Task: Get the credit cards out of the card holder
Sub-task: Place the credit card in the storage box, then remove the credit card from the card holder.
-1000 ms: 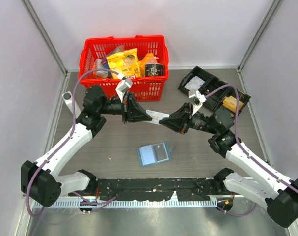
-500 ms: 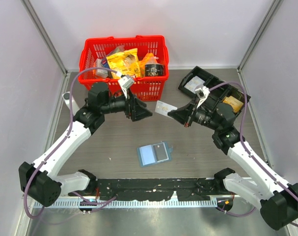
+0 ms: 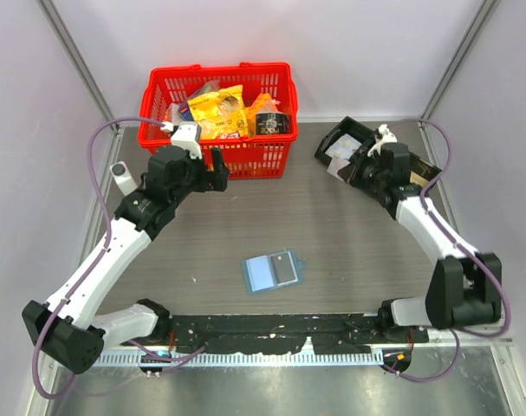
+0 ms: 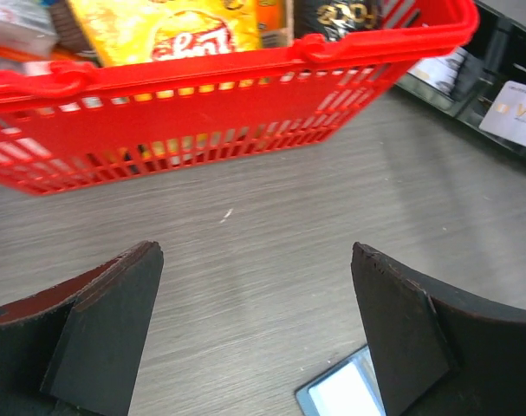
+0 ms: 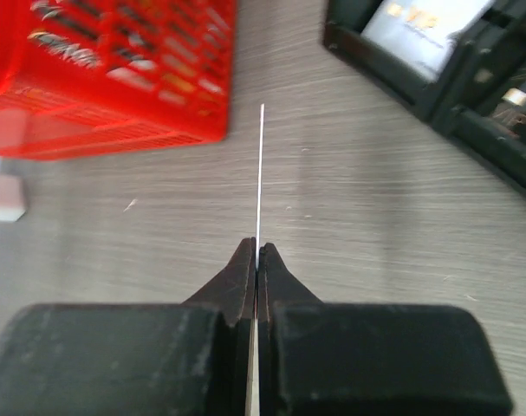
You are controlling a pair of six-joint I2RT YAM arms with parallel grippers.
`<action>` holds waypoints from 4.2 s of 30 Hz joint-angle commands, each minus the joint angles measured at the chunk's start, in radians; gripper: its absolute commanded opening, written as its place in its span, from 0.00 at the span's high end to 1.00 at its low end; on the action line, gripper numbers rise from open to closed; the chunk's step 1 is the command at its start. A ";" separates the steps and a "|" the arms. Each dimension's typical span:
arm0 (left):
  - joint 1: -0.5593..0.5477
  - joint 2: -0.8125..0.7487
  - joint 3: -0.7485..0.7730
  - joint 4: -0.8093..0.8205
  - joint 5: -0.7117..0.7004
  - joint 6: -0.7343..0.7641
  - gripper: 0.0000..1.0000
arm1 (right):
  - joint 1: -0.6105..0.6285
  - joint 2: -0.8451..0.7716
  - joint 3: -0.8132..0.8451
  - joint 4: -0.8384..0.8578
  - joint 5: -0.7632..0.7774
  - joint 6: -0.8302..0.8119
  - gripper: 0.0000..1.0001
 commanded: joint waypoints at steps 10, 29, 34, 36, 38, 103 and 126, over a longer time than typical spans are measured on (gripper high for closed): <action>0.004 -0.053 0.033 -0.021 -0.210 0.017 0.04 | -0.080 0.600 0.691 -0.304 0.239 0.017 0.99; 0.004 -0.056 0.036 -0.027 -0.201 0.020 0.04 | -0.083 0.939 1.067 -0.459 0.019 0.139 0.98; 0.004 -0.056 0.036 -0.026 -0.195 0.020 0.04 | -0.089 0.964 1.116 -0.534 0.041 0.134 0.86; 0.004 -0.056 0.036 -0.026 -0.195 0.020 0.04 | -0.092 0.958 1.118 -0.548 0.075 0.129 0.81; 0.004 -0.058 0.035 -0.026 -0.195 0.019 0.04 | -0.095 0.944 1.119 -0.556 0.101 0.120 0.75; -0.571 0.207 -0.383 0.106 -0.136 -0.676 0.57 | 0.845 0.020 -0.258 -0.096 0.488 0.409 0.67; -0.579 0.313 -0.379 -0.059 -0.209 -0.690 0.67 | 0.844 0.080 -0.243 -0.188 0.514 0.381 0.64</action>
